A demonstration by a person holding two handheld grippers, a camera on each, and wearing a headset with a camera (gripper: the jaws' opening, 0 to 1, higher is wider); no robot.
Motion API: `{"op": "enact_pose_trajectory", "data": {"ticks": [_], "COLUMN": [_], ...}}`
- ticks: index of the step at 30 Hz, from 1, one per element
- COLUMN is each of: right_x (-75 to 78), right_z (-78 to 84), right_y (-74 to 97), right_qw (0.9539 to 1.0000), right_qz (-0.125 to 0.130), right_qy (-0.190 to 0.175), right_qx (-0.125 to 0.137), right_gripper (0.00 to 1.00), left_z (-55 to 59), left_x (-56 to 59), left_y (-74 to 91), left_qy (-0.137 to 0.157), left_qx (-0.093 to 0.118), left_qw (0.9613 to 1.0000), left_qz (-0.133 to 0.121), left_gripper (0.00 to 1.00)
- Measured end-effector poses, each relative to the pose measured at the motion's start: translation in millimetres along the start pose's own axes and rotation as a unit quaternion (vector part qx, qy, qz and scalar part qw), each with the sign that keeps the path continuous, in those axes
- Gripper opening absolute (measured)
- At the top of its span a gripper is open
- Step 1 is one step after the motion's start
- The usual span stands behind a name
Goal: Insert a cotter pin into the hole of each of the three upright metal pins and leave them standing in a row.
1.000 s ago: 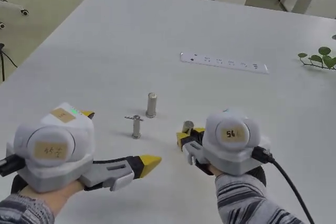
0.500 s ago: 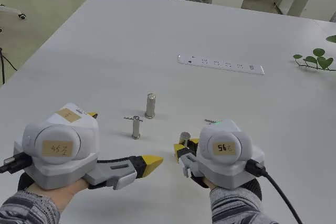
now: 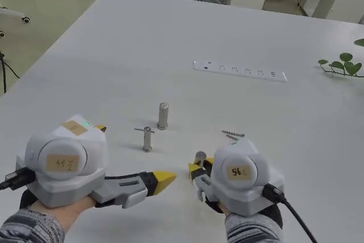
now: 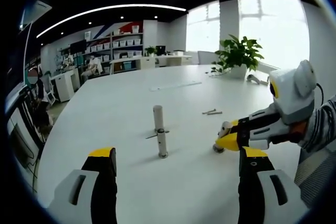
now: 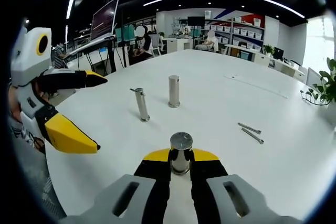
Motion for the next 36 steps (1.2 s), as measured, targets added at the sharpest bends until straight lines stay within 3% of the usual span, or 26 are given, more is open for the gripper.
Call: {"op": "enact_pose_trajectory", "data": {"ticks": [3, 5, 9, 12, 20, 22, 29, 36], "right_x": [-0.2, -0.5, 0.9, 2.3, 3.6, 5.0, 17.8, 45.0], "right_z": [-0.2, 0.6, -0.1, 0.7, 1.6, 5.6, 6.0, 5.2], "right_y": [-0.3, 0.3, -0.5, -0.5, 11.6, 14.8, 23.7, 26.7], "right_qw": [1.0, 0.9994, 0.9993, 0.9994, 0.999, 0.9987, 0.9979, 0.9959], "right_qz": [0.007, 0.014, 0.01, -0.001, -0.038, -0.046, -0.06, -0.072], "right_qy": [-0.002, -0.033, -0.035, -0.033, -0.02, -0.007, 0.004, 0.034], "right_qx": [-0.001, 0.0, -0.006, -0.013, -0.011, -0.022, -0.024, -0.043], "right_gripper": [0.09, 0.09, 0.09, 0.1, 0.2, 0.2, 0.21, 0.22], "left_z": [1.0, 1.7, 1.9, 0.9, 1.0, 0.7, -0.7, -1.6], "left_x": [0.6, 1.2, 2.4, 3.1, 6.9, 6.1, 7.8, 9.3], "left_y": [-0.4, -0.7, -0.8, 0.7, -0.1, -0.3, -0.3, 0.2], "left_qy": [-0.002, -0.003, -0.005, -0.015, -0.005, -0.003, -0.003, 0.005], "left_qx": [-0.002, -0.004, -0.004, -0.002, -0.001, -0.001, 0.004, 0.006], "left_qw": [1.0, 1.0, 1.0, 0.9999, 1.0, 1.0, 1.0, 1.0], "left_qz": [0.001, 0.001, 0.002, -0.002, 0.006, 0.002, 0.003, 0.006], "left_gripper": [0.96, 0.96, 0.97, 0.93, 0.95, 0.97, 0.99, 0.99]}}
Point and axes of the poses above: the centre of the closed fingertips' face, and the gripper's own axes: y roughly backward along the fingers, x roughly to its right, z roughly out of its underside, the point moved 3 cm from there along y, roughly backward along the fingers, and after that the axes turned 4 degrees about -x, right-handed, at the moved point
